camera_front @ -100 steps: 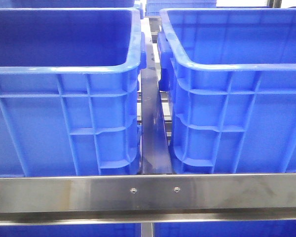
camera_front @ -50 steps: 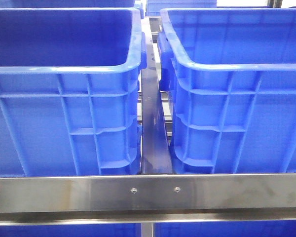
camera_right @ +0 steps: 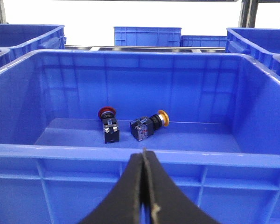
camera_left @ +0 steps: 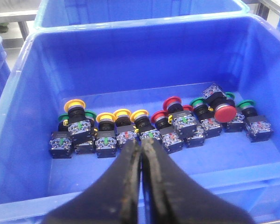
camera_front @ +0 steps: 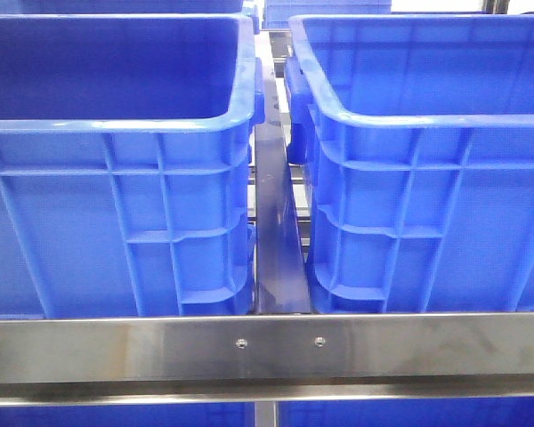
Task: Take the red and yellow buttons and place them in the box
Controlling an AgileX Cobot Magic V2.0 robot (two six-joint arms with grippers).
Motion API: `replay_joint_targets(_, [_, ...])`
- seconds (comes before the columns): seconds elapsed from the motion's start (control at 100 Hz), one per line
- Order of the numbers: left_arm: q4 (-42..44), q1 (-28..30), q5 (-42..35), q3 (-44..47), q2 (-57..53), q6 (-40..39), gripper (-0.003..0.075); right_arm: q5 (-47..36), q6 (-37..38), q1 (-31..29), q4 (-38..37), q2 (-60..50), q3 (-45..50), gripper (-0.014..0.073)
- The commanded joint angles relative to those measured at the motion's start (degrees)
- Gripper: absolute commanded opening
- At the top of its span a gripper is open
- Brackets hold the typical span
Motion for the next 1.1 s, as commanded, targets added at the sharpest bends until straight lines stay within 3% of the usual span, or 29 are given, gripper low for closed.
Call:
replay_joint_targets(0.0, [0.74, -0.47, -4.37, -1.56, 0.62, -0.24, -0.0019, -4.78, -0.09, -0.24, -0.42, -1.35, -0.04, -0.0067])
replay_joint_targets(0.35, [-3.03, 1.13, -9.66, -0.09, -1.13, -0.24, -0.0019, -4.78, -0.09, -0.24, -0.42, -1.35, -0.04, -0.0067])
replay_joint_targets(0.62, [-6.07, 7.28, -22.99, 13.05, -10.94, 7.57, -0.0019, -4.78, -0.09, -0.24, -0.42, -1.35, -0.04, -0.0067])
replay_joint_targets(0.77, [-14.31, 12.00, -24.13, 19.29, -16.01, 13.25, -0.0019, -4.78, -0.09, -0.24, -0.42, -1.35, -0.04, -0.0067])
replay_joint_targets(0.96, [-14.36, 15.61, -24.79, 24.82, -20.91, 13.48, -0.0019, -4.78, -0.09, -0.24, -0.42, -1.35, -0.04, -0.0067])
replay_joint_targets(1.09, [-13.31, 15.83, -30.57, 27.82, -20.91, 13.48, -0.0019, -4.78, -0.09, -0.24, -0.42, -1.30, -0.04, -0.0067])
